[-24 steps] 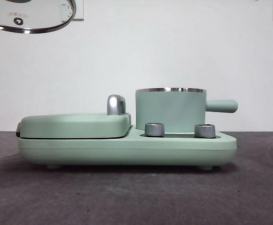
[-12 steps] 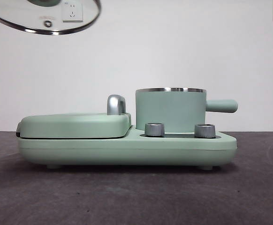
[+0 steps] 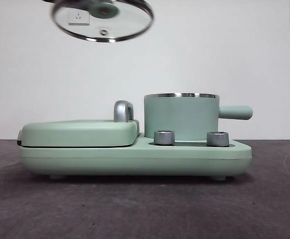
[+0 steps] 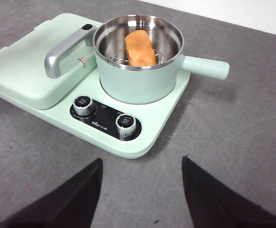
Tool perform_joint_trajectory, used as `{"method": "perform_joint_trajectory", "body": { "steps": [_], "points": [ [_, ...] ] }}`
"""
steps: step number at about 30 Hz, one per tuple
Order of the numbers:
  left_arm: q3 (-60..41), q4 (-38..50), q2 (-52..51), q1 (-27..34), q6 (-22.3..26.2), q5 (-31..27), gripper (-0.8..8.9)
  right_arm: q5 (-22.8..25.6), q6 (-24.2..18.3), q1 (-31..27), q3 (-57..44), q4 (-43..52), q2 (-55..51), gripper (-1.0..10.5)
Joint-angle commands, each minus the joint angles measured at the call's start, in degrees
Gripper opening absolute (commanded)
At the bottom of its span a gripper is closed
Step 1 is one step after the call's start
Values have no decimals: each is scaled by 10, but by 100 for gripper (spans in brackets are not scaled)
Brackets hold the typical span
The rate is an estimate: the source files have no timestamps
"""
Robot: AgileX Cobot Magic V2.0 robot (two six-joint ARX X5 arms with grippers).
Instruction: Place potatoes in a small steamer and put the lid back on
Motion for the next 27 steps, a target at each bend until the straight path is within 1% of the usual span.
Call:
{"method": "perform_joint_trajectory", "body": {
  "steps": [1, 5, 11, 14, 18, 22, 27],
  "points": [
    [58, 23, 54, -10, 58, 3, 15, 0, 8, 2, 2, 2, 1, 257],
    [134, 23, 136, -20, 82, 3, 15, 0, 8, 2, 2, 2, 1, 257],
    [230, 35, 244, -34, 85, 11, 14, 0, 6, 2, 2, 2, 1, 257],
    [249, 77, 283, -40, 76, 17, 15, 0, 6, 2, 2, 2, 1, 257],
    [250, 141, 322, -46, 50, 17, 15, 0, 6, 2, 2, 2, 1, 257],
    [250, 191, 359, -47, 40, 17, 15, 0, 6, 2, 2, -3, 1, 257],
    [252, 214, 395, -46, 33, 17, 15, 0, 6, 2, 2, -11, 1, 257]
  ]
}}
